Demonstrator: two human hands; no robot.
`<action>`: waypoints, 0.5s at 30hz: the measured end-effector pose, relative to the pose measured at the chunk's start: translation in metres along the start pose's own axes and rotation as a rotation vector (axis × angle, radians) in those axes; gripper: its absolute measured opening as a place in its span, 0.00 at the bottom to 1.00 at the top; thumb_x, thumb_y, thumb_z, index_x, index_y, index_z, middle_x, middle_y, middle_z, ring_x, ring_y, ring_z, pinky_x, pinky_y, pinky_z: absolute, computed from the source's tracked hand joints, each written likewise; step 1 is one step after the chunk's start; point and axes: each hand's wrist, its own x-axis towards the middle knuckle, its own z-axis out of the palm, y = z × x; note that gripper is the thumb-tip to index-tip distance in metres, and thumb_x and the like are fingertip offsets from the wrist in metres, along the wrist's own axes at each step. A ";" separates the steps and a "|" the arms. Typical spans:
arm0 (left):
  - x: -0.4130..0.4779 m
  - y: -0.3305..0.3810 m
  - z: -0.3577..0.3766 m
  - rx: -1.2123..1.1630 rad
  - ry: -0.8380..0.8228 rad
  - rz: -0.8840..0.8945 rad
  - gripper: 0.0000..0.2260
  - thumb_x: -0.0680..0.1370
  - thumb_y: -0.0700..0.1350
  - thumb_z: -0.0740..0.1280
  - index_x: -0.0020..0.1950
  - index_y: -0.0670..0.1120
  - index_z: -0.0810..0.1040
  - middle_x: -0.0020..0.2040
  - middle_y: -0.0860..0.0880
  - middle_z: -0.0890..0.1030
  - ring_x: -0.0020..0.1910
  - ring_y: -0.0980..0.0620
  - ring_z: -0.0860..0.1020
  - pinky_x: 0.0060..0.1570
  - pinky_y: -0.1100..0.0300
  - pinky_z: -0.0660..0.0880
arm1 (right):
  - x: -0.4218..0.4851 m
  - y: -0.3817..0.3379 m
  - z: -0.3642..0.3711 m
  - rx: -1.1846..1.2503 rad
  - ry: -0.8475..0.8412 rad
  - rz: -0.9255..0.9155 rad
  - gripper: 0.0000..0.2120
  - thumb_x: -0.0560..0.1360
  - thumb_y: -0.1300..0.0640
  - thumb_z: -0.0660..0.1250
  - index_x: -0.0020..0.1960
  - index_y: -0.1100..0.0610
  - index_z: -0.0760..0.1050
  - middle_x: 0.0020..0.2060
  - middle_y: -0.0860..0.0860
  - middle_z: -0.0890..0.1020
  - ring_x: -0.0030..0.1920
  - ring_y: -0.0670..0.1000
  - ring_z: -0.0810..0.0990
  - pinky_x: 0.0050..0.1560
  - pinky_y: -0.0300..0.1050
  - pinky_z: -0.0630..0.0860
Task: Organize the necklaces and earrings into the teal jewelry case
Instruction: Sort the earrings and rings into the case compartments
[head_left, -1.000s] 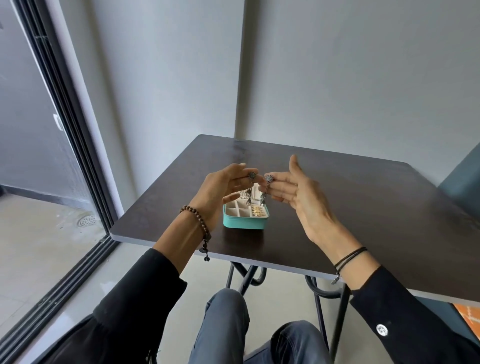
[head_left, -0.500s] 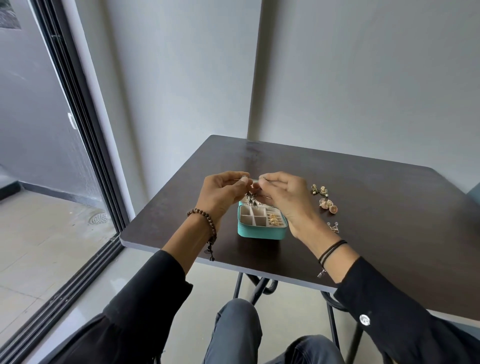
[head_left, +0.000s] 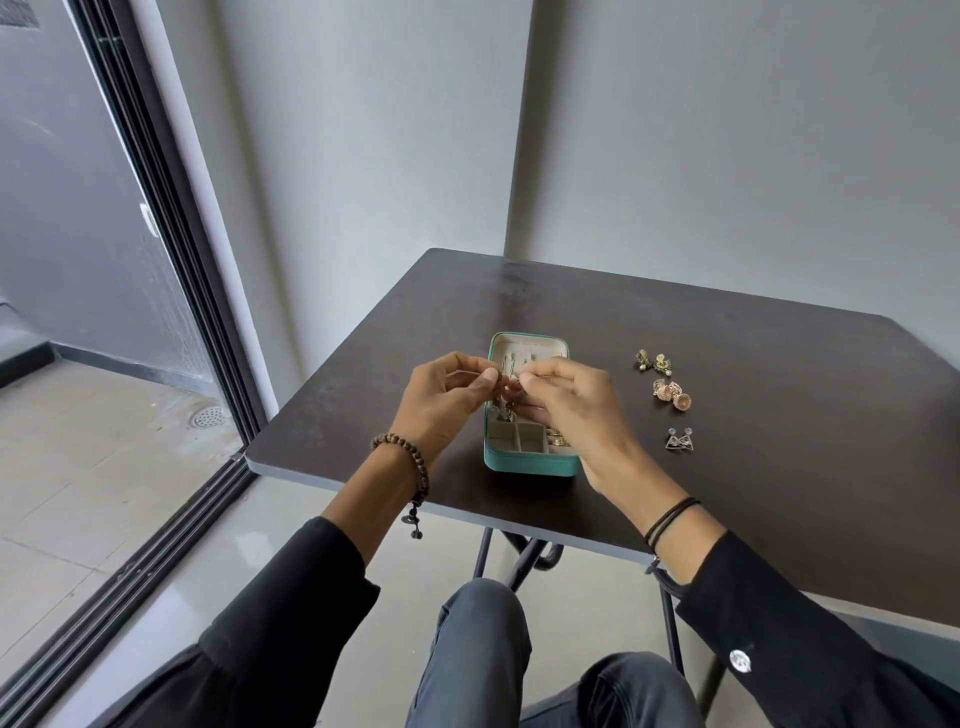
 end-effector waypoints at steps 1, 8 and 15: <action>0.000 -0.001 -0.001 0.042 -0.004 0.012 0.05 0.79 0.40 0.70 0.52 0.39 0.82 0.49 0.41 0.86 0.50 0.50 0.84 0.55 0.60 0.79 | -0.001 0.002 -0.001 -0.018 -0.008 -0.004 0.05 0.76 0.58 0.71 0.46 0.51 0.85 0.43 0.48 0.88 0.48 0.49 0.87 0.56 0.56 0.83; -0.001 -0.002 0.000 0.151 0.000 0.025 0.06 0.78 0.40 0.70 0.51 0.38 0.84 0.39 0.47 0.81 0.35 0.64 0.78 0.38 0.74 0.74 | -0.004 0.002 -0.001 -0.129 0.006 -0.058 0.05 0.76 0.54 0.72 0.47 0.46 0.86 0.44 0.43 0.87 0.47 0.45 0.85 0.53 0.45 0.82; 0.001 -0.012 0.000 0.351 0.023 0.039 0.04 0.78 0.45 0.71 0.48 0.47 0.84 0.42 0.48 0.84 0.43 0.54 0.79 0.53 0.57 0.79 | -0.005 0.009 -0.001 -0.228 -0.007 -0.132 0.05 0.76 0.57 0.73 0.49 0.49 0.86 0.45 0.43 0.87 0.47 0.41 0.85 0.55 0.42 0.82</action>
